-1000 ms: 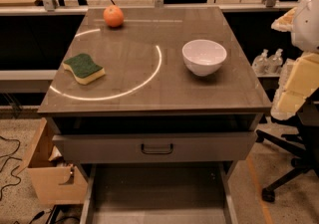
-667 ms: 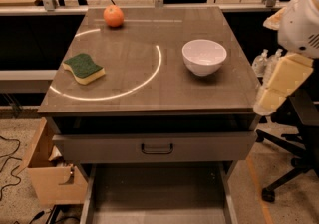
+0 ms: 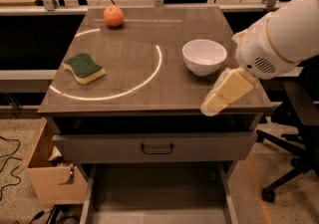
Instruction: Place sponge into middle drawer
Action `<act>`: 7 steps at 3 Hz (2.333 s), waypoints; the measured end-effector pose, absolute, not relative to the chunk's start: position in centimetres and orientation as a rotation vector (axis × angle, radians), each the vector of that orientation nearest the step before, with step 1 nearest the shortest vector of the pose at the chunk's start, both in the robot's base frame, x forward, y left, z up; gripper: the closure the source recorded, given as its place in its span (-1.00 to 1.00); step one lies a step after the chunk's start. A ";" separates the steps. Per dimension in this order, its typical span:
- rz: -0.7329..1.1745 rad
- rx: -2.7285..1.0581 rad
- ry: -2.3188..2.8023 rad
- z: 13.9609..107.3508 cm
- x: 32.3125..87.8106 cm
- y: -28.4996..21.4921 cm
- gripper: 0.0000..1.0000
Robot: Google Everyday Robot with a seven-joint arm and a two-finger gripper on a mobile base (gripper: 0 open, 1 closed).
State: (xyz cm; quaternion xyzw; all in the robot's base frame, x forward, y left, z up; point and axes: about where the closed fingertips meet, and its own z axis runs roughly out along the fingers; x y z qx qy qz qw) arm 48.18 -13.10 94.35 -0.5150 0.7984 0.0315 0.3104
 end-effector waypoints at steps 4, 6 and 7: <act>0.239 -1.047 1.671 97.7 53.8 -2.2 -1.00; 0.314 -1.032 1.656 96.7 54.8 0.2 -1.00; 0.403 -1.002 1.636 94.4 56.4 4.2 -1.00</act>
Offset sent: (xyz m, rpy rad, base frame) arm 0.0983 0.1010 0.0700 0.5349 -0.6133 -0.0651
